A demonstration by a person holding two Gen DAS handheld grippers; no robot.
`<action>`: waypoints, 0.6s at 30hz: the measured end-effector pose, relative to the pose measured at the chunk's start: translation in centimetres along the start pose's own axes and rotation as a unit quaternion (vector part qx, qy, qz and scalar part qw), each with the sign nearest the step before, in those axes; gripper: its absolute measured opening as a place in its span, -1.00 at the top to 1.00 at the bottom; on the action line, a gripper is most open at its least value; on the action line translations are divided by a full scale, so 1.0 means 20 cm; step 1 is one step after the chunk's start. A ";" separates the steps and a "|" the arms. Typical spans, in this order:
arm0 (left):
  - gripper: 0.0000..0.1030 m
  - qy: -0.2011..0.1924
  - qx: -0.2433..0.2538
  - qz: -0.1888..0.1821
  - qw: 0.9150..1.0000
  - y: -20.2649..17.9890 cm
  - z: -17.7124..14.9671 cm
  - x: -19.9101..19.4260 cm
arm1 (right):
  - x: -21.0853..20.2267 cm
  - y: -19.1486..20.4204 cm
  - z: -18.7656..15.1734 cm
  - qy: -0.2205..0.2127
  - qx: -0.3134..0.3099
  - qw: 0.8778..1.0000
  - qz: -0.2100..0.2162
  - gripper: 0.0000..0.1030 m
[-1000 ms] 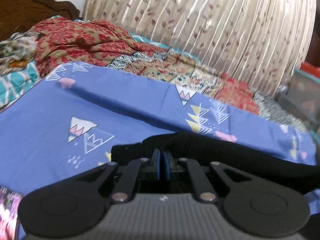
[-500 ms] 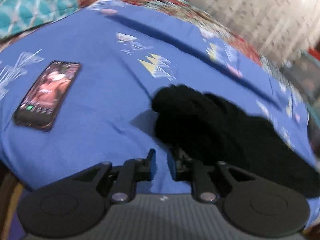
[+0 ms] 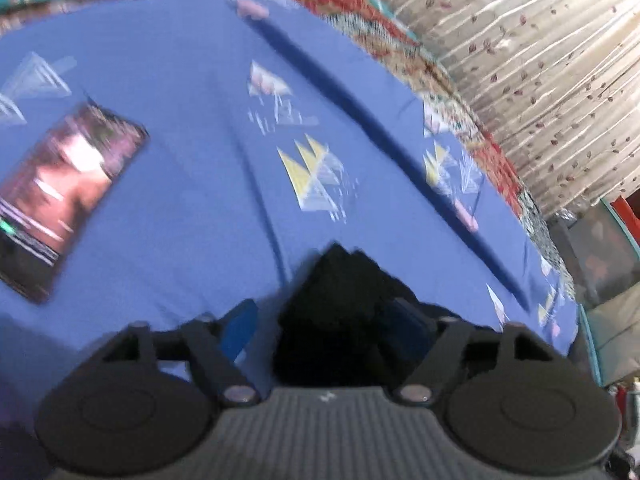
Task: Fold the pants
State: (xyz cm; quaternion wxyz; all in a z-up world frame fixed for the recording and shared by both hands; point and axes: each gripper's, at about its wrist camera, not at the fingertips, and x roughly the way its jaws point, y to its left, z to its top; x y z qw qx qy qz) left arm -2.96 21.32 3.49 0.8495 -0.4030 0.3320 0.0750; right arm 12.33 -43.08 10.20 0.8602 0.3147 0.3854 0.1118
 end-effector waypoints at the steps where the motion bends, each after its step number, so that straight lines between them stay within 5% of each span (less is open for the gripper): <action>1: 0.54 0.004 0.002 -0.003 1.000 -0.02 -0.02 0.03 | 0.09 0.15 -0.02 0.024 -0.032 0.999 0.020 0.49; 4: 0.75 -0.036 0.109 -0.006 0.993 -0.21 -0.16 -0.02 | 0.32 0.58 -0.08 0.075 -0.126 0.987 0.072 0.49; 7: 0.75 -0.070 0.292 0.011 0.954 -0.47 -0.42 -0.07 | 0.56 1.05 -0.14 0.125 -0.229 0.957 0.124 0.47; 9: 0.75 -0.065 0.352 0.010 0.934 -0.54 -0.56 -0.05 | 0.71 1.32 -0.22 0.162 -0.287 0.933 0.147 0.31; 14: 0.75 -0.039 0.352 0.003 0.935 -0.54 -0.64 0.04 | 1.00 1.78 -0.62 0.247 -0.445 0.847 0.151 -0.04; 18: 0.75 -0.049 0.331 -0.010 0.942 -0.48 -0.58 0.00 | 1.08 1.85 -0.93 0.303 -0.536 0.781 0.103 -0.18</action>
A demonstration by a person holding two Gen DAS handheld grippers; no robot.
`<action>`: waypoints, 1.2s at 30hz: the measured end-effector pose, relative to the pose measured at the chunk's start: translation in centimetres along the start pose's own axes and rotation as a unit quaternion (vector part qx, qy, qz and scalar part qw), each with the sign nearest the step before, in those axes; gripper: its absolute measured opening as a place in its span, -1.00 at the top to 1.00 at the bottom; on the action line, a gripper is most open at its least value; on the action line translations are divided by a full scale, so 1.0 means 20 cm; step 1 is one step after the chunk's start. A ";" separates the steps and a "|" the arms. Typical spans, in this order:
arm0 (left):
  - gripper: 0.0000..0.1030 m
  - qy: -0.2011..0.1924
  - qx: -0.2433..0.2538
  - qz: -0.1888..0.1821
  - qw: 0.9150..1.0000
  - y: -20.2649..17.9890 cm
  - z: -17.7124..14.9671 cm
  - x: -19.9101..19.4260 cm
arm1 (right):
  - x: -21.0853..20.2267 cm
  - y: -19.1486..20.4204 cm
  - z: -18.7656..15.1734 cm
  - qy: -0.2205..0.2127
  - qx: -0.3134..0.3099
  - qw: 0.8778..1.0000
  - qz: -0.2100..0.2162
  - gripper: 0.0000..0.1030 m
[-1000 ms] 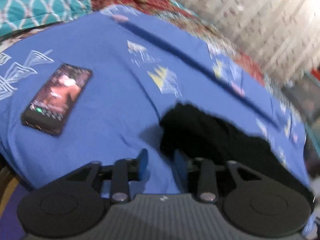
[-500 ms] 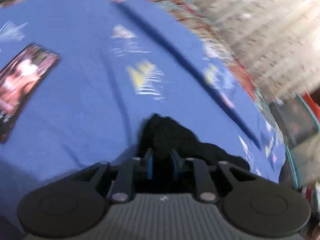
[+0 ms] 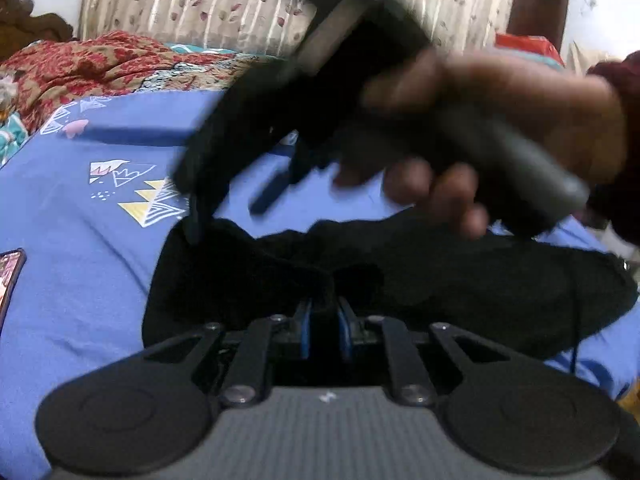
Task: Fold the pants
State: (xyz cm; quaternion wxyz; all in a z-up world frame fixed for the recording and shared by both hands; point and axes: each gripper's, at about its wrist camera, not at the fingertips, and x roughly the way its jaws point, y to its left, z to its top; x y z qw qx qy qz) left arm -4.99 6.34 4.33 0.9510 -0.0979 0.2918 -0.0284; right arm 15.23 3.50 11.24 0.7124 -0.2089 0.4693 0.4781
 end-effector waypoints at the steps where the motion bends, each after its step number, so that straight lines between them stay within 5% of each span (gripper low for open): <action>1: 0.75 -0.002 -0.006 0.000 1.000 0.02 0.00 0.00 | 0.06 0.02 -0.01 0.025 -0.014 0.999 -0.021 -0.11; 2: 0.75 -0.004 -0.011 0.001 1.000 0.03 0.01 -0.01 | 0.12 0.02 -0.02 0.042 -0.017 0.998 -0.038 0.46; 5: 0.75 -0.024 -0.020 0.021 0.999 0.10 0.01 -0.05 | 0.14 -0.05 0.02 0.030 0.030 0.999 -0.027 0.69; 8: 0.74 -0.042 -0.055 0.048 0.996 0.21 0.05 -0.06 | 0.10 0.05 0.11 -0.047 -0.032 0.998 -0.019 0.69; 10: 0.72 -0.033 -0.109 0.048 0.992 0.35 0.07 -0.03 | 0.17 0.11 0.15 -0.059 -0.082 0.994 -0.033 0.64; 11: 0.68 -0.022 -0.141 0.044 0.989 0.43 0.07 0.00 | 0.26 0.11 0.18 -0.045 -0.095 0.994 -0.042 0.46; 14: 0.53 0.012 -0.239 0.049 0.970 0.67 0.03 0.04 | 0.38 0.03 0.22 -0.024 -0.058 0.997 -0.035 0.05; 16: 0.52 0.005 -0.286 0.033 0.958 0.79 -0.01 0.00 | 0.30 -0.06 0.27 -0.038 -0.004 0.999 0.004 0.03; 19: 0.57 -0.008 -0.286 0.077 0.955 0.85 -0.01 -0.06 | 0.09 -0.16 0.29 -0.102 0.038 0.994 0.031 0.05; 23: 0.57 -0.020 -0.313 0.057 0.948 0.91 -0.01 -0.11 | -0.13 -0.29 0.16 -0.148 0.099 0.983 0.051 0.34; 28: 0.57 -0.020 -0.301 0.046 0.952 0.86 0.02 -0.12 | -0.01 -0.22 -0.06 -0.109 0.124 0.982 0.089 0.42; 33: 0.57 -0.017 -0.285 0.046 0.957 0.78 0.02 -0.12 | 0.32 -0.01 -0.17 -0.022 0.144 0.982 0.121 0.34; 36: 0.57 -0.018 -0.283 0.048 0.958 0.76 0.03 -0.14 | 0.30 0.03 -0.14 -0.038 0.142 0.981 0.124 0.28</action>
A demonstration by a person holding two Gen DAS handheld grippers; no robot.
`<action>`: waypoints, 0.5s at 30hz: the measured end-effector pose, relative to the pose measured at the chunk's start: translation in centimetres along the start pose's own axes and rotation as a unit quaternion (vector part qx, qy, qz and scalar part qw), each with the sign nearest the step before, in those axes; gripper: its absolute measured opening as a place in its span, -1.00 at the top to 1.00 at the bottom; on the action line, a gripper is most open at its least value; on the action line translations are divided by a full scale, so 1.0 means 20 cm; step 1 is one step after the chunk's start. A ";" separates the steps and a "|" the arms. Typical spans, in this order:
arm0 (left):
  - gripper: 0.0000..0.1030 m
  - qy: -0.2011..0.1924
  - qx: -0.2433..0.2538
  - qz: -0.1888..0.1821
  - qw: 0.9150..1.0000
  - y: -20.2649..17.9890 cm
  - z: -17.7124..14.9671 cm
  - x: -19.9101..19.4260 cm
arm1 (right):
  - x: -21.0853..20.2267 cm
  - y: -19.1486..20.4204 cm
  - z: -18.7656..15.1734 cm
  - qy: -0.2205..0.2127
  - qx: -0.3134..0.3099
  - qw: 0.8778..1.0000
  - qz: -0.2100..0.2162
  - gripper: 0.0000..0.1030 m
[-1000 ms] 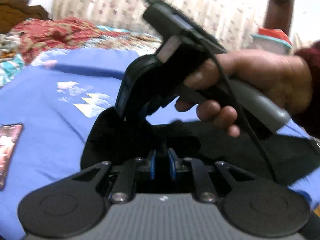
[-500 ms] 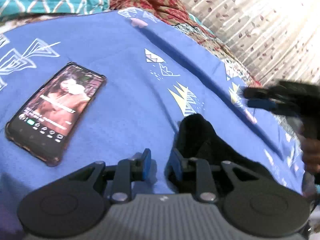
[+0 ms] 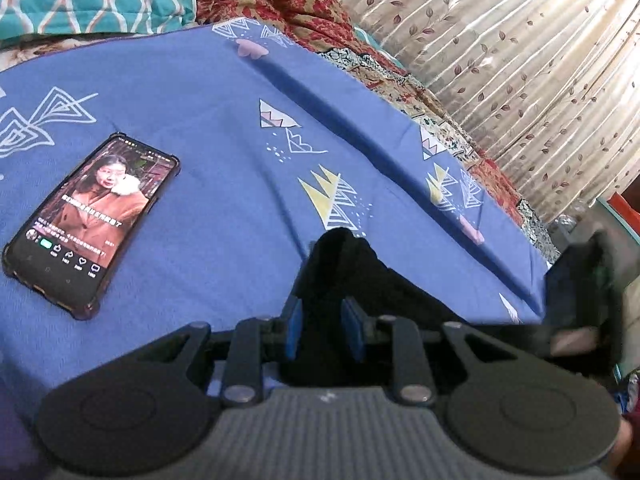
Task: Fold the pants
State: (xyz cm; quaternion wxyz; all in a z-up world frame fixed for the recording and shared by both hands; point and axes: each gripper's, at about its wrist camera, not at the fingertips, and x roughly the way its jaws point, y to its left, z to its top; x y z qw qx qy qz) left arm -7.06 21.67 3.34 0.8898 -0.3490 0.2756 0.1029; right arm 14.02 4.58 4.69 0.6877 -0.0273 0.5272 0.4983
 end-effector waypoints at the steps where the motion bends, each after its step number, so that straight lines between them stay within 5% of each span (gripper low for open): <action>1: 0.56 -0.001 0.003 0.003 1.000 0.00 0.00 0.00 | -0.07 -0.01 0.02 -0.015 0.003 1.000 0.021 0.28; 4: 0.47 0.014 0.003 0.004 1.000 -0.01 -0.01 0.02 | -0.33 -0.09 -0.01 -0.072 0.008 0.997 0.041 0.28; 8: -0.06 0.049 -0.022 -0.009 0.999 -0.01 -0.04 0.09 | -0.53 -0.18 -0.17 -0.104 0.000 0.994 0.039 0.33; 15: -0.18 0.073 -0.026 0.007 0.997 -0.05 -0.09 0.20 | -0.37 -0.17 -0.36 -0.049 -0.039 0.998 0.023 0.58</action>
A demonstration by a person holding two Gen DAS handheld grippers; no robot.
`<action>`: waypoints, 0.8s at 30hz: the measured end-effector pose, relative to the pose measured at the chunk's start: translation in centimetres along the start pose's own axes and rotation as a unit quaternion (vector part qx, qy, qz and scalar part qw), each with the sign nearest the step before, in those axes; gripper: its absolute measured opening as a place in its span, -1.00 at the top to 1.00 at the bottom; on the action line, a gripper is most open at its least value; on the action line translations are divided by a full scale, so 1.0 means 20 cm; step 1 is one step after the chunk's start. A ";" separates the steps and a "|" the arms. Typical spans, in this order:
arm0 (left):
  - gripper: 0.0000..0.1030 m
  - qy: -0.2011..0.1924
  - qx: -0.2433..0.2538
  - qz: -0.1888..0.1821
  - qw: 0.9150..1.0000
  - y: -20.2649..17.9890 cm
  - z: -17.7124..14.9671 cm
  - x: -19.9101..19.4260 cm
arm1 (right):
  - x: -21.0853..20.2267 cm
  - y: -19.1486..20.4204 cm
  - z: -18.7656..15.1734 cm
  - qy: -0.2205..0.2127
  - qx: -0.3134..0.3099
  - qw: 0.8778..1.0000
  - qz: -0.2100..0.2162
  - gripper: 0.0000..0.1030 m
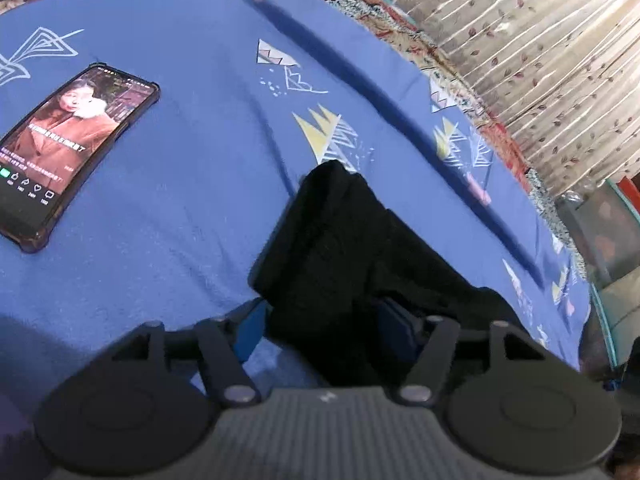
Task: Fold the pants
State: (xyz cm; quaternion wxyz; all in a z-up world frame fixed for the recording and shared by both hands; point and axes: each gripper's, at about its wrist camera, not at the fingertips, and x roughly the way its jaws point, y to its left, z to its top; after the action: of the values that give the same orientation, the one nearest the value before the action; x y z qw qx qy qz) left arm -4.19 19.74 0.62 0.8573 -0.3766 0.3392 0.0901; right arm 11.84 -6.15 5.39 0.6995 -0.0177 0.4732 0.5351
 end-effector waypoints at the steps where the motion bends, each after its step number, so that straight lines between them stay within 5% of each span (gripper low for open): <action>1: -0.18 0.001 -0.002 0.002 1.000 0.00 0.00 0.01 | 0.05 -0.01 0.00 0.002 -0.010 1.000 -0.025 0.58; 3: -0.18 0.005 -0.007 0.004 1.000 0.01 0.01 0.02 | 0.18 -0.04 0.02 0.014 -0.032 0.995 -0.092 0.59; 6: -0.20 0.006 -0.005 0.008 1.000 0.00 0.00 0.02 | 0.27 -0.10 0.03 0.008 0.020 0.996 -0.082 0.59; 9: -0.22 0.006 -0.005 0.009 1.000 0.00 0.00 0.02 | 0.25 -0.08 0.04 0.007 -0.004 0.997 -0.082 0.56; 18: -0.16 -0.022 -0.008 0.005 1.000 0.02 0.03 -0.15 | -0.13 -0.05 0.00 -0.077 -0.006 0.996 -0.039 0.52; 24: -0.09 -0.046 0.016 -0.037 0.998 -0.10 0.08 -0.24 | -0.15 -0.15 -0.03 -0.098 0.054 0.993 -0.037 0.57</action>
State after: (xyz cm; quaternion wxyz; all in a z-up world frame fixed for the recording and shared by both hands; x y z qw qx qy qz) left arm -6.28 19.95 5.67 0.8806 -0.3709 0.2863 0.0705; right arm 13.83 -9.96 5.77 0.7622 0.0554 0.4295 0.4812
